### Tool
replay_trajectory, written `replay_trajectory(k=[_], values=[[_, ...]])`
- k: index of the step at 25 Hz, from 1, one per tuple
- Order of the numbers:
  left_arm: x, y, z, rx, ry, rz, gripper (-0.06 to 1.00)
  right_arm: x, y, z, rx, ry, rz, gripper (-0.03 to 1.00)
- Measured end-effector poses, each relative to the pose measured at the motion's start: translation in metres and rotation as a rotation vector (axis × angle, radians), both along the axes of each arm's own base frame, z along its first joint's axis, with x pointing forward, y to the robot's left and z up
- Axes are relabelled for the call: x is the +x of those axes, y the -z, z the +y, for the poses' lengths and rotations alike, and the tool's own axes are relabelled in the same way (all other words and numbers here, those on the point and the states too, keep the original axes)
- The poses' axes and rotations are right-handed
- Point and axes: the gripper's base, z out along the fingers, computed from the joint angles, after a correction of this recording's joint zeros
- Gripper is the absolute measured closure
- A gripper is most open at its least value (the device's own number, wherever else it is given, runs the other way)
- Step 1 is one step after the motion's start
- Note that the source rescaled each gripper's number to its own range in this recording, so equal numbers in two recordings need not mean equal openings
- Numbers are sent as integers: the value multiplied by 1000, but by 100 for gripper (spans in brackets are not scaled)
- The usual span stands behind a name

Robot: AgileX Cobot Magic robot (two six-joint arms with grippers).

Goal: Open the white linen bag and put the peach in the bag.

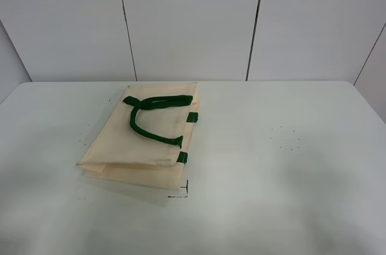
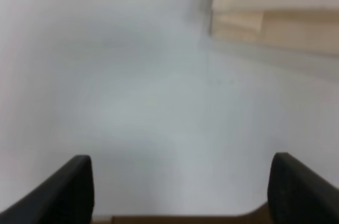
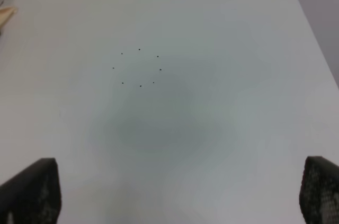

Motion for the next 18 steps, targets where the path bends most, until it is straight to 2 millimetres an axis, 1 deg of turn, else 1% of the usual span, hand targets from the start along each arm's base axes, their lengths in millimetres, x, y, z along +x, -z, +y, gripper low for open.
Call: replay_trajectory(k=[7,18], values=[[-15,2,0,-2,1,-109,-4,0,0,0,0,0,0,-3],[-15,3,0,-6,39,-113,-4,0,0,0,0,0,0,-3]])
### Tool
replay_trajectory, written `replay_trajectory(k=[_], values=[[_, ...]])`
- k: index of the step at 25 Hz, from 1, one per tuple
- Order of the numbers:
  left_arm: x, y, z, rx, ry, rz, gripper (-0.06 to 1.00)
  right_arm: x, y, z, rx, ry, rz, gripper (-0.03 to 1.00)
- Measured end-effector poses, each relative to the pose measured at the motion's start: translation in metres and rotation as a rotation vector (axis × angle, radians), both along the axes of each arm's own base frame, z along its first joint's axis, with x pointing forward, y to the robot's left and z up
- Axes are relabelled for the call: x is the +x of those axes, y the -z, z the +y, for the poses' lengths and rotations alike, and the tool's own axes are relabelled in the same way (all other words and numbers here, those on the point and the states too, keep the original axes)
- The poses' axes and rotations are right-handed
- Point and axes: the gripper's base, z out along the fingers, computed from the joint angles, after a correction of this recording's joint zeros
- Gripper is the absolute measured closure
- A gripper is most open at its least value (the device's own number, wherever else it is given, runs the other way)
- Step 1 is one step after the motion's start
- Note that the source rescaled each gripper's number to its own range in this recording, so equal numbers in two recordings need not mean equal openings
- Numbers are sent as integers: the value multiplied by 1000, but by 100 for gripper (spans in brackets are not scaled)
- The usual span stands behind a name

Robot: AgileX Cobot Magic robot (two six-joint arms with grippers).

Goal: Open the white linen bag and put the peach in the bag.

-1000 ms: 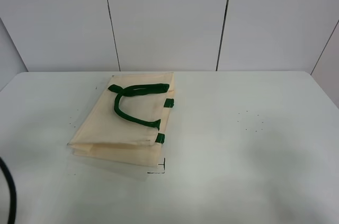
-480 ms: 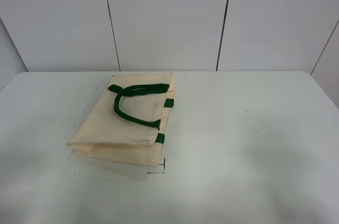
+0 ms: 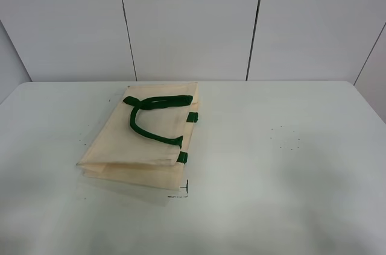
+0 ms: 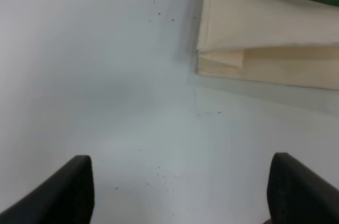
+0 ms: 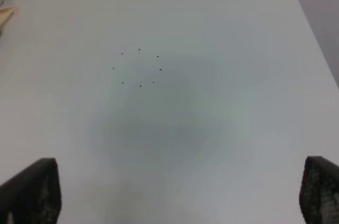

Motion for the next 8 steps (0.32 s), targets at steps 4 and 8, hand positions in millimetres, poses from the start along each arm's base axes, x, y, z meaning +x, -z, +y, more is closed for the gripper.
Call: replay_trajectory(k=[4,8], values=[[0,0,0,0,0,-3,-4,0,0,0,0,0,0,-3],[0,0,0,0,0,-3,-4,0,0,0,0,0,0,-3]])
